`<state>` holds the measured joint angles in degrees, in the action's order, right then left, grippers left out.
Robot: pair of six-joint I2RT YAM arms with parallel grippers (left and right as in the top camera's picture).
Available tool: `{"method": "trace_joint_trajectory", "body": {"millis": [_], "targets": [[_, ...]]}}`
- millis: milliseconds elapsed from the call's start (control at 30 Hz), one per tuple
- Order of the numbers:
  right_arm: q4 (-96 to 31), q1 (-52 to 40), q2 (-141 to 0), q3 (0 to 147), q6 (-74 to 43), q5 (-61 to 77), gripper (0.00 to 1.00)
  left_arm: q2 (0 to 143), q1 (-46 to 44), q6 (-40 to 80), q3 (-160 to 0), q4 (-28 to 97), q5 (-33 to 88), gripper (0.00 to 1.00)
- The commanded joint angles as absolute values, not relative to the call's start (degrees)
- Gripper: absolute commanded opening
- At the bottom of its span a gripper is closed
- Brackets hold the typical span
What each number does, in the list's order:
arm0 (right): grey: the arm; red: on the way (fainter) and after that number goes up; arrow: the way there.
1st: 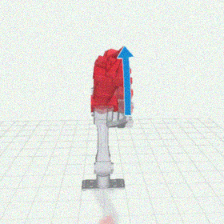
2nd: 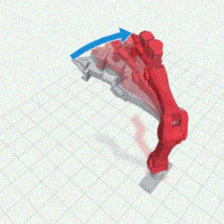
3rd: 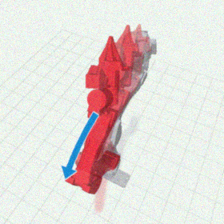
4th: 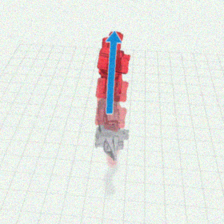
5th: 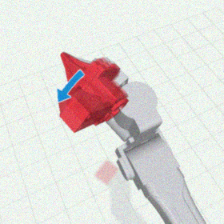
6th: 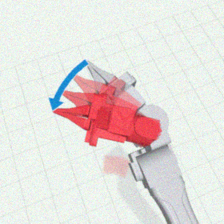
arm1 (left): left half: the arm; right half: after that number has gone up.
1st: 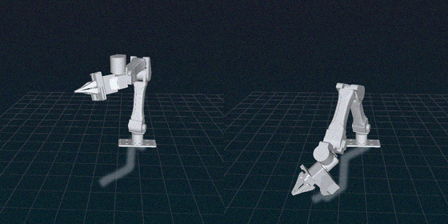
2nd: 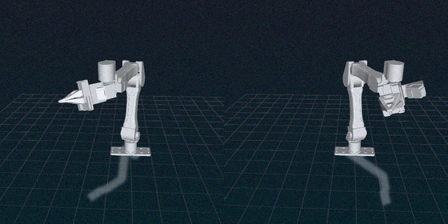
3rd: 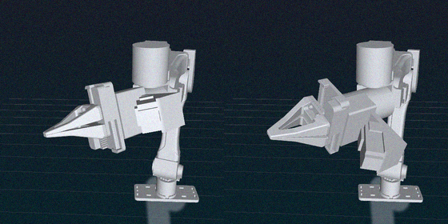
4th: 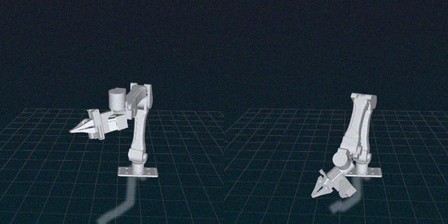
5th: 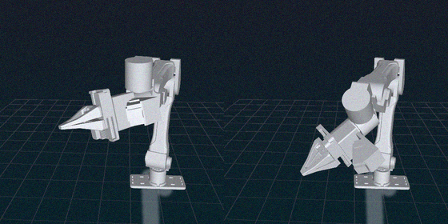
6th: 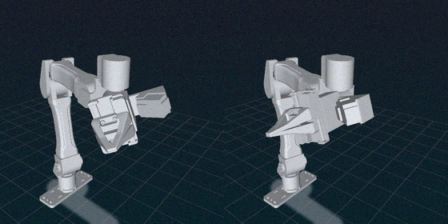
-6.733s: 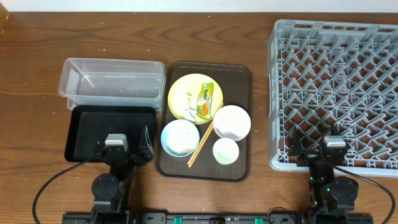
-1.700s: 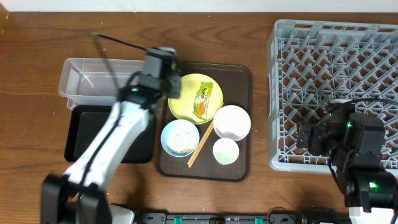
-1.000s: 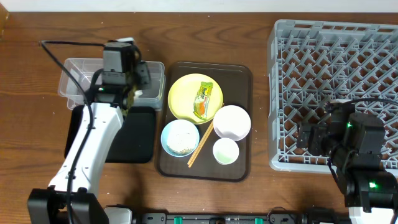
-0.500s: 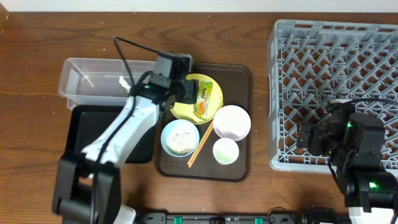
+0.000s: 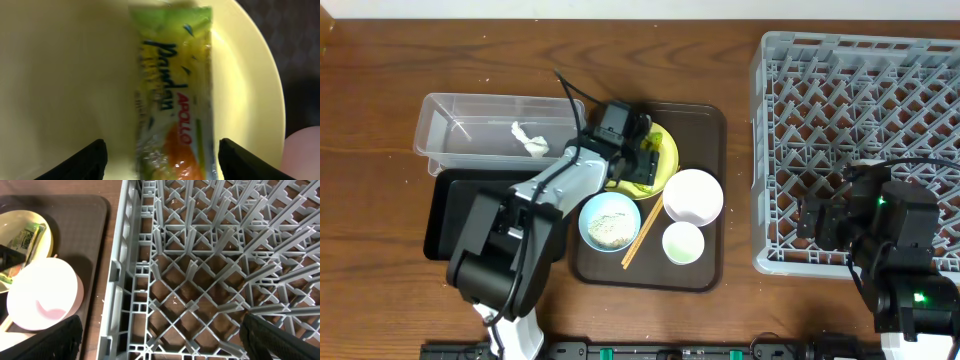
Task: Sort waste into correct bins and load items into the dishwasher rack
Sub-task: 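Drop the Apollo wrapper into the clear plastic bin with left gripper, then grasp the rim of the light-blue rice bowl with the left gripper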
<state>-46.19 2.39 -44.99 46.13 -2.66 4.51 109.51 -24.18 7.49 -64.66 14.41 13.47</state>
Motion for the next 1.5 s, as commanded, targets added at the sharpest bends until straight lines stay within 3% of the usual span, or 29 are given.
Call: {"method": "trace_joint_trajectory", "body": {"millis": [0,100,167,267,333,633,900,1200,1233,1333,1367,1467], "targets": [[-46.3,2.3,-44.9,47.6,-3.2,5.0,0.99,111.5,-25.4,7.8,-64.9,14.9,15.0,0.73],[-46.3,2.3,-44.9,47.6,-3.2,5.0,0.99,112.5,-25.8,7.8,-64.9,15.1,15.0,0.55],[-46.3,2.3,-44.9,47.6,-3.2,5.0,0.99,112.5,-25.8,7.8,-64.9,15.1,15.0,0.34],[-46.3,2.3,-44.9,47.6,-3.2,5.0,0.99,112.0,-25.6,7.8,-65.0,15.1,15.0,0.13],[-46.3,2.3,-44.9,47.6,-3.2,5.0,0.99,111.2,-25.3,7.8,-65.0,15.5,14.9,0.06],[-46.3,2.3,-44.9,47.6,-3.2,5.0,0.99,99.5,-21.0,7.8,-65.1,19.3,9.8,0.06],[-46.3,2.3,-44.9,47.6,-3.2,5.0,0.99,87.0,-10.6,7.8,-65.1,22.9,9.8,0.06],[-46.3,2.3,-44.9,47.6,-3.2,5.0,0.99,85.8,0.8,7.8,-64.9,24.0,9.8,0.08],[-46.3,2.3,-44.9,47.6,-3.2,5.0,0.99,85.9,1.5,7.8,-64.9,24.0,9.8,0.09],[-46.3,2.3,-44.9,47.6,-3.2,5.0,0.99,86.1,2.9,7.8,-64.9,24.0,9.8,0.40],[-46.3,2.3,-44.9,47.6,-3.2,5.0,0.99,86.1,3.0,7.8,-64.9,24.0,9.8,0.45],[-46.3,2.3,-44.9,47.6,-3.2,5.0,0.99,86.1,3.2,7.8,-64.9,24.2,9.8,0.50]]}}
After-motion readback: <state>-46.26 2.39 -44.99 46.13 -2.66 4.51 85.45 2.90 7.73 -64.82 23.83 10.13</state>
